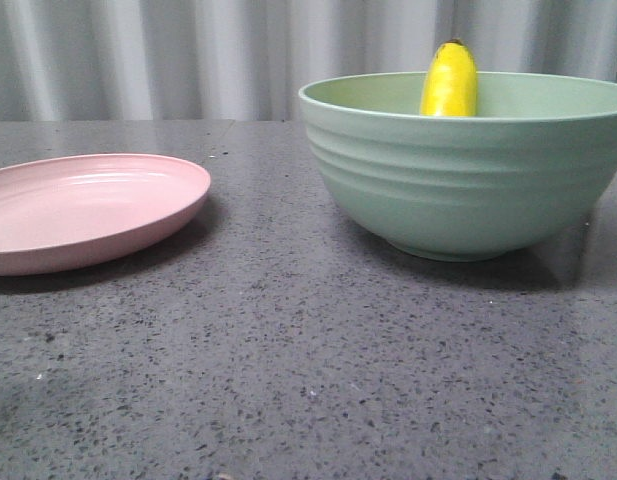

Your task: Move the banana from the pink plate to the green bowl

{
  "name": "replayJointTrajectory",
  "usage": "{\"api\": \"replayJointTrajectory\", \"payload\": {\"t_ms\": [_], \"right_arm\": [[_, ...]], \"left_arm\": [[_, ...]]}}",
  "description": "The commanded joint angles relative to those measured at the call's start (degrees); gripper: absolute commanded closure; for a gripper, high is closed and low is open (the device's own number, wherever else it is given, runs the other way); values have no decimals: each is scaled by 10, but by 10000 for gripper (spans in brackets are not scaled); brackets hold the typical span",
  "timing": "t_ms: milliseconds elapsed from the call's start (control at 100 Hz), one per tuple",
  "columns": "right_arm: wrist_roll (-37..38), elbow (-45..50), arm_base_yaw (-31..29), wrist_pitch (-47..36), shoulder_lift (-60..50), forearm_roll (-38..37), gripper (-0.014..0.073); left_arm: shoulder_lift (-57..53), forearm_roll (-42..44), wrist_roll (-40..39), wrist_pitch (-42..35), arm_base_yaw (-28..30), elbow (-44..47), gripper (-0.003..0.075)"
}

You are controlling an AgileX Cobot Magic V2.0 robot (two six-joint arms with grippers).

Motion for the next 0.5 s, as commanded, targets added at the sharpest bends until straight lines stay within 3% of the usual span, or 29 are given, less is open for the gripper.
{"api": "replayJointTrajectory", "payload": {"t_ms": [0,90,320,490], "right_arm": [[-5,-15,-2,-50,5,-6,662],[-5,-15,-2,-50,5,-6,662],[-5,-15,-2,-50,5,-6,662],[-5,-15,-2,-50,5,-6,662]], "left_arm": [[-1,4,-5,-139,44,25,741],[-7,4,-5,-193,100,60,741],[-79,3,-5,-194,254,107,741],[-142,16,-5,-130,368,108,741]]}}
